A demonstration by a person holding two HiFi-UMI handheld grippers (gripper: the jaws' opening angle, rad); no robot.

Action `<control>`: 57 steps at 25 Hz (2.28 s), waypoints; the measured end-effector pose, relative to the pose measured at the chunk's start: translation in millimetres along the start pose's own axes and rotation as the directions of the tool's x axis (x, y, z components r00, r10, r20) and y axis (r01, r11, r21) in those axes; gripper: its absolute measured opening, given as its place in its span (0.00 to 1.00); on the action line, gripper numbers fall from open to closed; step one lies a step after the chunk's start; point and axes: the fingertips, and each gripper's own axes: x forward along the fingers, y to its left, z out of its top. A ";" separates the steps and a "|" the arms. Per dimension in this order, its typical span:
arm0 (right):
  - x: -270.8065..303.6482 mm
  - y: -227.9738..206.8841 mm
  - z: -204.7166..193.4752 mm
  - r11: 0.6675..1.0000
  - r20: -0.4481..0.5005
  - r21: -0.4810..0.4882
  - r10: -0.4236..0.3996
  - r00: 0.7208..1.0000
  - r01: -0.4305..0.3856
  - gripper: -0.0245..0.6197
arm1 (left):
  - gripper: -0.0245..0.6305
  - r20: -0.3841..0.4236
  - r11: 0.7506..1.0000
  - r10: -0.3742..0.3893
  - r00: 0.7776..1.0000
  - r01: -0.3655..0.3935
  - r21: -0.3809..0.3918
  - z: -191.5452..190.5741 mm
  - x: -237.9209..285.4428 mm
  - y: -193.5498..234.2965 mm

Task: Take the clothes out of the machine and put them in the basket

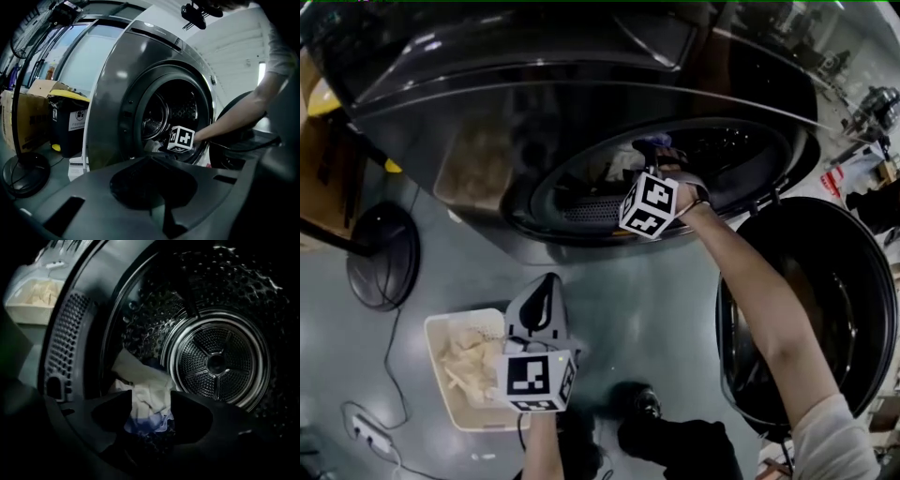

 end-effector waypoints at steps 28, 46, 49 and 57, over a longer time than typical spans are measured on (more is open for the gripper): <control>68.0 -3.5 -14.8 0.953 -0.164 -0.261 0.113 0.980 -0.154 0.10 | 0.07 0.022 1.000 0.025 0.999 -0.025 -0.010 6.0 16.4 26.8; -38.1 7.9 -4.5 0.992 -0.014 -0.062 0.106 0.994 -0.107 0.10 | 0.07 -0.066 1.000 0.005 0.998 -0.006 -0.019 33.2 -41.0 -15.0; -69.4 10.0 -2.0 0.996 0.010 -0.017 0.086 0.996 -0.086 0.09 | 0.07 -0.080 1.000 0.004 0.997 -0.005 -0.018 46.1 -58.0 -23.4; -153.1 19.2 8.8 0.988 0.052 0.081 0.130 0.990 -0.134 0.09 | 0.07 -0.115 1.000 -0.006 0.993 0.003 -0.027 94.9 -97.2 -49.1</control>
